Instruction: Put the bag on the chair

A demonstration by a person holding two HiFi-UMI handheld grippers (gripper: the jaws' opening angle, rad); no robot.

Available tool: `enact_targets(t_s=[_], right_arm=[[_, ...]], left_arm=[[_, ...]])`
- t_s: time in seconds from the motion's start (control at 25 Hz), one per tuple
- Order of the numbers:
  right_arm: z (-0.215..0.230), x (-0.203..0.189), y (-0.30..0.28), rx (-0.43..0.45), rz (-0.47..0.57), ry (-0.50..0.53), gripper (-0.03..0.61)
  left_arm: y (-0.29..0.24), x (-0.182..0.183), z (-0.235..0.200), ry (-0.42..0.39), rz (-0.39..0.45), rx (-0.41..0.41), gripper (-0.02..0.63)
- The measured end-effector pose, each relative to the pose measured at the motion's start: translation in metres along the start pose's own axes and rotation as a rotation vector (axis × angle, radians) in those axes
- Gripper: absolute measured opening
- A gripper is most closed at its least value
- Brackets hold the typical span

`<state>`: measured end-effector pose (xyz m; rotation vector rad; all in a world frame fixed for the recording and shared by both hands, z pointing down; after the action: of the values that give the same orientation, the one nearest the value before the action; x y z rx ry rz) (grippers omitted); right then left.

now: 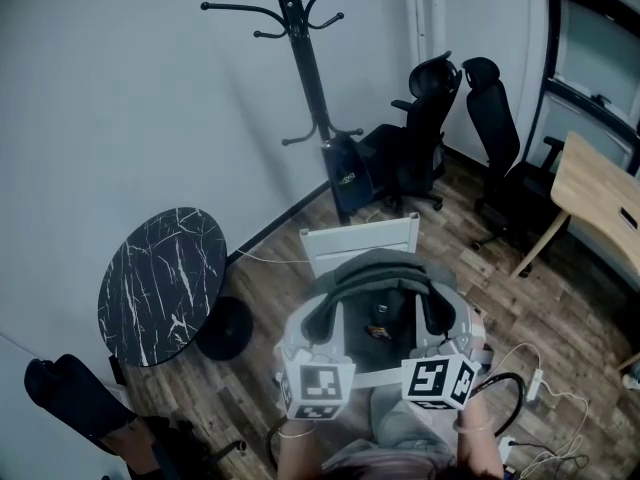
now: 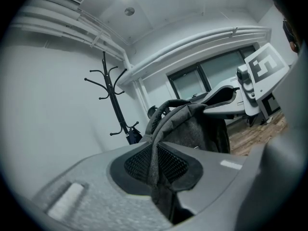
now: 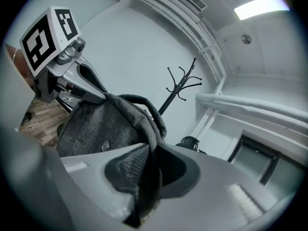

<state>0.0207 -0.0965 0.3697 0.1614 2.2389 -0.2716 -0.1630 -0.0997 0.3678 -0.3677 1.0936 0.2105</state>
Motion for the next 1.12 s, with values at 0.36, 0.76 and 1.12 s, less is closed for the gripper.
enact_targets(t_s=[0.36, 0.76, 1.12], right_arm=[[0.011, -0.008, -0.047, 0.009, -0.029, -0.006, 0.06], [0.016, -0.028, -0.097, 0.04, -0.06, -0.024, 0.058], [0.009, -0.054, -0.139, 0.084, -0.086, -0.014, 0.057]], left_arm=[[-0.051, -0.001, -0.015, -0.003, -0.012, 0.001, 0.048], [-0.103, -0.013, -0.021, 0.016, -0.061, -0.015, 0.048], [-0.142, -0.035, -0.023, 0.056, -0.125, -0.025, 0.048]])
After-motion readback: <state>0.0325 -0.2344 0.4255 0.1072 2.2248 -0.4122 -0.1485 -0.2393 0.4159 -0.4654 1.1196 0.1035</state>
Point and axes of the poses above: the fingertips, and each gripper's own axes: y backward along the fingers, z to its right, x out of its top, the point moved 7 cm from there along y, backward along the fingers, and after that the axes turned 2 degrees about z, right-handed, at the moved point
